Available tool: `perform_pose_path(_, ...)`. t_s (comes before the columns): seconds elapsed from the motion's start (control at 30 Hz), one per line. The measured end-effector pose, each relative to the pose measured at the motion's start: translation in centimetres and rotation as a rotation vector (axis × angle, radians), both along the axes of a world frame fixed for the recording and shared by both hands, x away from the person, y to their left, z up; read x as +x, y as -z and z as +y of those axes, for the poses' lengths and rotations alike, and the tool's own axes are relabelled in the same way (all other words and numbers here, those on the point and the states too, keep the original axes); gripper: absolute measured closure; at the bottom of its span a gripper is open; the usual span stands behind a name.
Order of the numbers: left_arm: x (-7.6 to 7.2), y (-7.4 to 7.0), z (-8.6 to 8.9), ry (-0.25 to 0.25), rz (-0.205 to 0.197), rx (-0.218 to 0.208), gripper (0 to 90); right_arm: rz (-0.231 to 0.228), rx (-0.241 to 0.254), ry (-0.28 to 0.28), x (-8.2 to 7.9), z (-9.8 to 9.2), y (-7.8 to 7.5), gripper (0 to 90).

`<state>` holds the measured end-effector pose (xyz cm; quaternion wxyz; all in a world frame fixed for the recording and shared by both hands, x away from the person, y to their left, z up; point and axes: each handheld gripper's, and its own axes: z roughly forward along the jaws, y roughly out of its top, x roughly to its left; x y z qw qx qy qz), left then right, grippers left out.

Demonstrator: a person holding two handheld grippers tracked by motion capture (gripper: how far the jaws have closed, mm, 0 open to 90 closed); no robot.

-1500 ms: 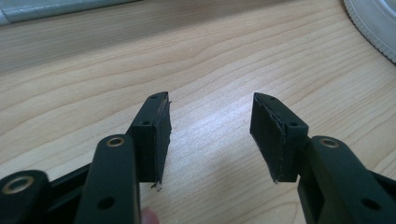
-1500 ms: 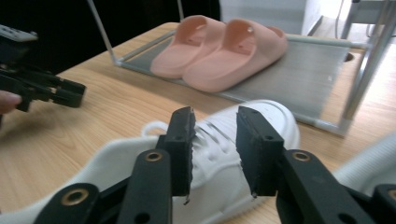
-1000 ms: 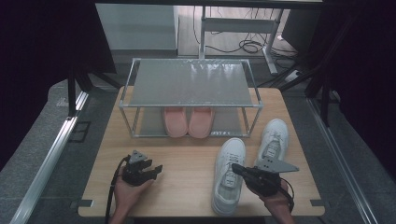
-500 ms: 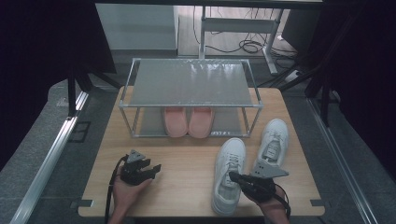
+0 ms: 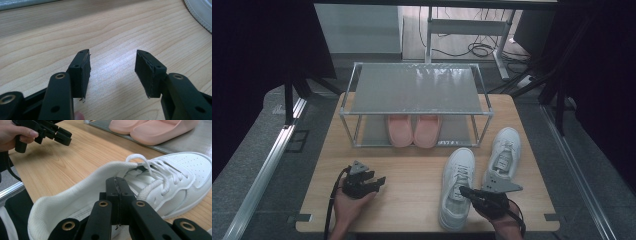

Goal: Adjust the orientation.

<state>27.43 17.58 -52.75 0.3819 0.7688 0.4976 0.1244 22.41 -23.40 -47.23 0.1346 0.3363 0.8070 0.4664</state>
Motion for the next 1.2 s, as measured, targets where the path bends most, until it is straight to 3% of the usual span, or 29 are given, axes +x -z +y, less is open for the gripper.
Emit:
perform_pose_path(0.63, 0.1, 0.2, 0.0, -0.002, 0.005, 0.019, 46.9, 0.003, -0.028, 0.039, 0.6, -2.0, -0.2, 89.2)
perform_pose_path(1.0, 0.1, 0.3, -0.3, 0.007, 0.006, 0.032, 46.8, 0.017, -0.007, 0.060, 1.1, -3.2, -0.2, 89.0)
perform_pose_path(1.2, 0.0, 0.2, -0.1, 0.003, 0.003, 0.030, 46.8, -0.001, 0.006, 0.054, 0.9, -3.3, -0.8, 88.3)
